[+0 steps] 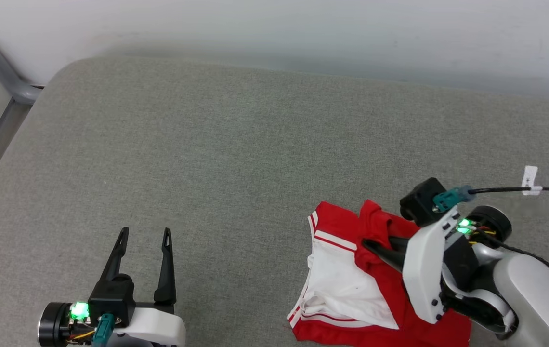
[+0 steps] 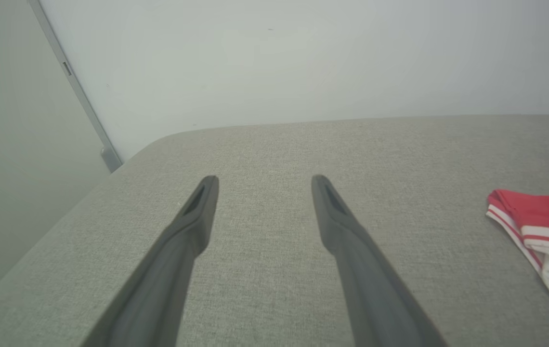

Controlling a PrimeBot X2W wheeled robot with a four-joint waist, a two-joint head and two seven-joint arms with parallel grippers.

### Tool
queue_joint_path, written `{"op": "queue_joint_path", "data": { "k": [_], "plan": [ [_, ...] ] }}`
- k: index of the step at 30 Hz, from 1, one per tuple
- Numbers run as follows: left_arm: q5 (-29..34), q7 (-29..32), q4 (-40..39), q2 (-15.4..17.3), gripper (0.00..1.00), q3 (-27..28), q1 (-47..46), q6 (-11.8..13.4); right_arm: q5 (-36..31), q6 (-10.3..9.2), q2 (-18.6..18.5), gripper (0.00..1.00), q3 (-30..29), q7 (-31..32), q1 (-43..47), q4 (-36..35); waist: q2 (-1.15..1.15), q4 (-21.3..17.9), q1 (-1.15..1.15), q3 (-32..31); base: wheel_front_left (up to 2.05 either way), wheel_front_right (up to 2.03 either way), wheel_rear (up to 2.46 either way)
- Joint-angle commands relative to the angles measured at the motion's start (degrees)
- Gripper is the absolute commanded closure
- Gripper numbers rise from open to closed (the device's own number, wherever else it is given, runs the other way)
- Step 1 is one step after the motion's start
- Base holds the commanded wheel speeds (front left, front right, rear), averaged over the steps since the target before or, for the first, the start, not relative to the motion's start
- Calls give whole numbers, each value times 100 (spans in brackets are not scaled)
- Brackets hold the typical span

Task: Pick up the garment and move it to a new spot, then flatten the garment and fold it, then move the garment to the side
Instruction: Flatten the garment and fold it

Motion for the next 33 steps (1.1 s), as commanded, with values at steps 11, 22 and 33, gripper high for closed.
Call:
{"op": "queue_joint_path", "data": {
  "k": [11,22,33],
  "plan": [
    [43,-28,2,-90,0,-42,-240,-54,-169,-5,434,100,1162,-349,-1093,1300,0,188,0,251,0,0,0],
    [57,-27,88,-155,0,-64,-346,-63,-60,-5,638,100,2282,-589,-1375,2766,0,215,0,357,0,0,0],
    [92,-27,179,-107,0,-33,-153,-76,409,-6,438,0,2015,-1760,-1350,2397,0,-36,0,57,0,0,0]
  ]
}}
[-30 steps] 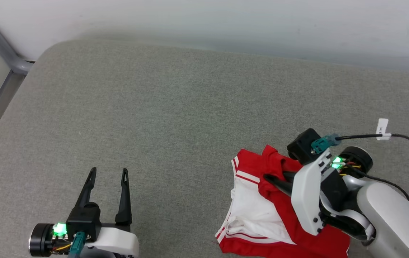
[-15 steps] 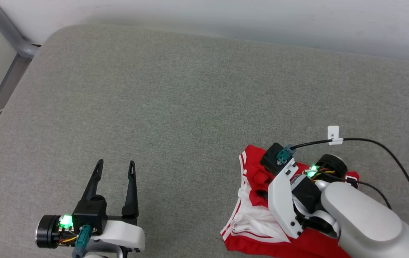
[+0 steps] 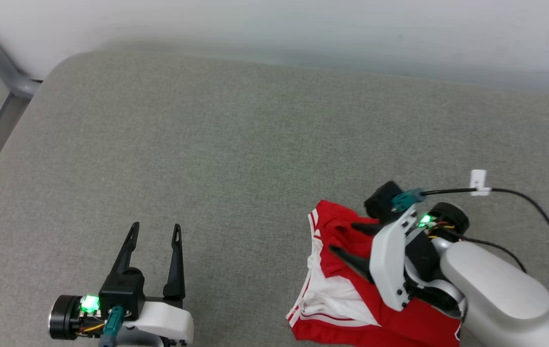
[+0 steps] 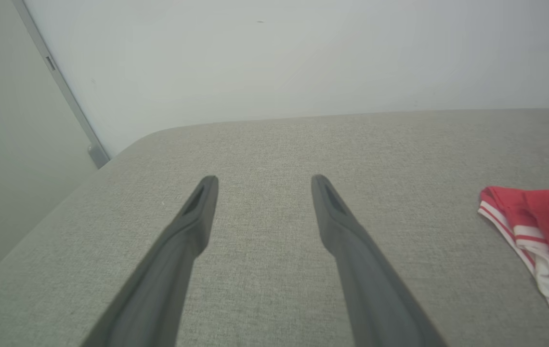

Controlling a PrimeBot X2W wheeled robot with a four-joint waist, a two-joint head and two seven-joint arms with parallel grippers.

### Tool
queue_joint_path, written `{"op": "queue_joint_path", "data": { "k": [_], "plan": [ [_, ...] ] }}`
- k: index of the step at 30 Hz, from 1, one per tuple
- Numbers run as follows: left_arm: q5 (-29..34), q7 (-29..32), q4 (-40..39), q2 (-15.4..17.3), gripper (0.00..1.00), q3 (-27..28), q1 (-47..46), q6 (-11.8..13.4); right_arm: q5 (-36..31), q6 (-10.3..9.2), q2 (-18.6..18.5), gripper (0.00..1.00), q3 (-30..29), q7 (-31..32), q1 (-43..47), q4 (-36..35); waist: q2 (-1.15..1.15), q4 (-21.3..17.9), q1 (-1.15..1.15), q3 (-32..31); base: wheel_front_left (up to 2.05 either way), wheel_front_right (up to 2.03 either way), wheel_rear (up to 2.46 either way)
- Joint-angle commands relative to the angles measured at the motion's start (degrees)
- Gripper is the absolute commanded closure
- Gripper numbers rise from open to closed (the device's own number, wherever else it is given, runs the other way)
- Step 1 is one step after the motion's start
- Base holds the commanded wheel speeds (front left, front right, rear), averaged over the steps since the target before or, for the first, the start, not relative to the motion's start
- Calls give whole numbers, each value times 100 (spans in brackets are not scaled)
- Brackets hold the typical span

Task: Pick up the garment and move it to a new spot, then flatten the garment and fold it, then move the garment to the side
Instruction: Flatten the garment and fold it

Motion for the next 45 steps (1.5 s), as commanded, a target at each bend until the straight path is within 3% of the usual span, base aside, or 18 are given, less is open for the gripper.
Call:
{"op": "queue_joint_path", "data": {
  "k": [1,7,12,20,23,27,35,45],
  "plan": [
    [1,-26,8,26,0,21,54,20,18,-7,-74,0,-91,-121,127,-102,0,-83,0,-91,0,0,0],
    [24,-26,11,83,0,47,199,29,-429,-7,-425,0,-929,-856,535,-503,0,-336,0,-302,0,0,0],
    [43,-26,11,122,0,59,276,48,-1145,-8,-301,0,-2047,-1497,1099,-607,0,-526,0,-451,0,0,0],
    [43,-26,4,175,0,73,340,76,-2665,-8,486,0,-4096,-2652,2155,-970,0,-750,0,-625,0,0,0],
    [37,-26,-13,180,0,69,374,87,-3046,-7,756,0,-4531,-2885,2418,-1100,0,-782,0,-664,0,0,0],
    [12,-26,-79,198,0,86,468,112,-3687,-7,1405,0,-5365,-3249,3041,-1467,0,-838,0,-737,0,0,0],
    [3,-26,-110,222,0,81,588,136,-3966,-7,1886,0,-5663,-3403,3839,-1920,0,-881,0,-833,0,0,0],
    [10,-26,-131,205,0,31,739,146,-3905,-7,2038,0,-5687,-3416,4599,-2222,0,-893,0,-936,0,0,0]
  ]
}}
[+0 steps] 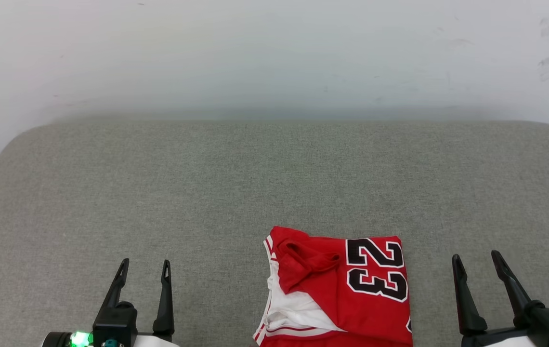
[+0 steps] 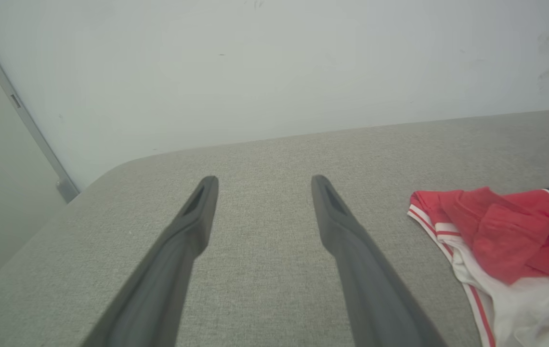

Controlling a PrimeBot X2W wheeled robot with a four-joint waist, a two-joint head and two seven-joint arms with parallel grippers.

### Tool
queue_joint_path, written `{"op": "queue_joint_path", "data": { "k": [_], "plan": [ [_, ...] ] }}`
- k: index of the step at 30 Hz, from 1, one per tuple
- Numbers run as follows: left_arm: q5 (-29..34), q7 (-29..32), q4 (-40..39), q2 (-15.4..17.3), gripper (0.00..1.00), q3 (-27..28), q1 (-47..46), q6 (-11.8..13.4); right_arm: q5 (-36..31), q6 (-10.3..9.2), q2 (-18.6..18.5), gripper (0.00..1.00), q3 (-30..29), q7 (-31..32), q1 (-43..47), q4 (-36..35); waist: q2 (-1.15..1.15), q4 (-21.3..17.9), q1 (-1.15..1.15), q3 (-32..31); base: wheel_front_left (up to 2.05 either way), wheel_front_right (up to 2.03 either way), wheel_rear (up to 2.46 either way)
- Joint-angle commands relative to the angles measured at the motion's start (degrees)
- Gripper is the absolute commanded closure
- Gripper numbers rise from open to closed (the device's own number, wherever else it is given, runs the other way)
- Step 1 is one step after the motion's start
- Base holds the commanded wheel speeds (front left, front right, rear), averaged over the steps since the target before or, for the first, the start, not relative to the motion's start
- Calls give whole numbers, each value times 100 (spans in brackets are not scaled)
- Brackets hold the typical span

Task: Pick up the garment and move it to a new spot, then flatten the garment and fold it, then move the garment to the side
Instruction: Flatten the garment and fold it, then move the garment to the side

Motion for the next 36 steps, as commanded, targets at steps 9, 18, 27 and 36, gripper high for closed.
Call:
{"op": "queue_joint_path", "data": {
  "k": [9,18,27,36],
  "plan": [
    [-40,-26,-16,54,0,20,103,7,113,-7,38,0,-60,39,220,-78,0,7,1,-26,0,0,0],
    [-52,-26,-7,51,0,24,79,6,87,-7,38,0,-149,92,34,-130,0,47,1,-6,0,0,0],
    [-54,-26,-23,11,0,1,-27,11,185,-6,-495,0,-204,798,-1012,-555,0,141,1,102,0,0,0],
    [-75,-26,-17,-26,0,-1,-187,-13,1304,-8,-1617,0,887,3023,-2201,-548,0,237,1,324,0,0,0]
  ]
}}
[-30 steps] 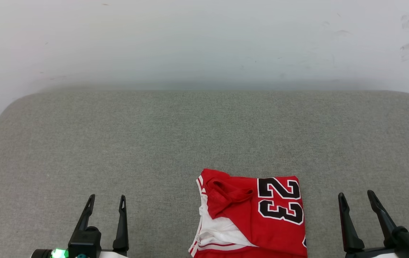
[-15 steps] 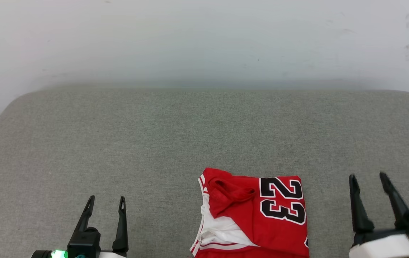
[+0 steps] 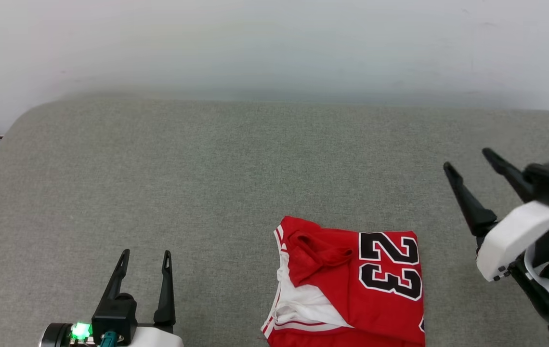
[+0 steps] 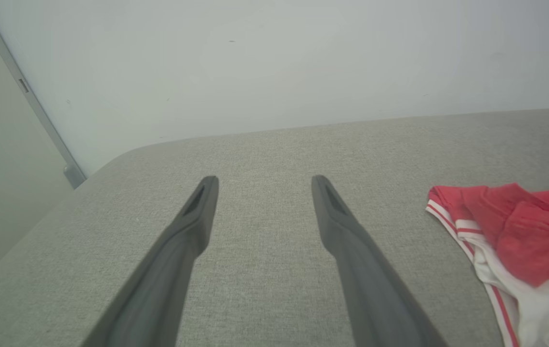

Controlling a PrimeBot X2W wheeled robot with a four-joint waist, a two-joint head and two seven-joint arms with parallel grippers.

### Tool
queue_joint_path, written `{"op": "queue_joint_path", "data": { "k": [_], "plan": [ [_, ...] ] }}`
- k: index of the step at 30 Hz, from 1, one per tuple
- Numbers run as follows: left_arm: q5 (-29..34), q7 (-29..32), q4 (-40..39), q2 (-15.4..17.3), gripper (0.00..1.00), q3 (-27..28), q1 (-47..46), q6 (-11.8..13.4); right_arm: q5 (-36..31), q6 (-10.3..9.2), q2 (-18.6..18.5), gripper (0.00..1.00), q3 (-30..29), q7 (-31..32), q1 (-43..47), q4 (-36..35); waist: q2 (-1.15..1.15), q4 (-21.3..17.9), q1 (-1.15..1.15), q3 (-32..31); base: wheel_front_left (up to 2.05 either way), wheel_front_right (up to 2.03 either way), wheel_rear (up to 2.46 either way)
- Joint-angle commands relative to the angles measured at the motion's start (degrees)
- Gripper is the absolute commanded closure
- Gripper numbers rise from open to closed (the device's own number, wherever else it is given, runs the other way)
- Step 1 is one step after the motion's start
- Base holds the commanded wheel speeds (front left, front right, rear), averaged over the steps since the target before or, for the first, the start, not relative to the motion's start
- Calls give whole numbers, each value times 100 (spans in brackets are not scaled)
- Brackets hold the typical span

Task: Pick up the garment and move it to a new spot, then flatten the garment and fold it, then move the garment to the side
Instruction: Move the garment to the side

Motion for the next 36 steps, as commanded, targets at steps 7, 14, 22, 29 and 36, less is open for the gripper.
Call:
{"op": "queue_joint_path", "data": {
  "k": [7,14,22,29,36],
  "plan": [
    [-17,-26,15,-38,0,1,-138,-24,1166,-8,-709,0,809,2157,-440,510,0,103,0,125,0,0,0],
    [1,-26,-1,-62,0,-31,-245,-54,1944,-6,-1026,0,1229,3360,-354,817,0,201,0,267,0,0,0],
    [10,-26,-13,-85,0,-68,-379,-82,2295,-6,-995,0,1499,3722,-289,1076,0,321,0,484,0,0,0],
    [18,-26,-24,-110,0,-107,-541,-115,2381,-6,-803,0,1768,3646,-340,1513,0,450,0,765,0,0,0],
    [30,-26,10,-126,0,-137,-683,-141,2328,-4,-721,0,2378,3554,-128,2029,0,536,0,965,0,0,0]
  ]
}}
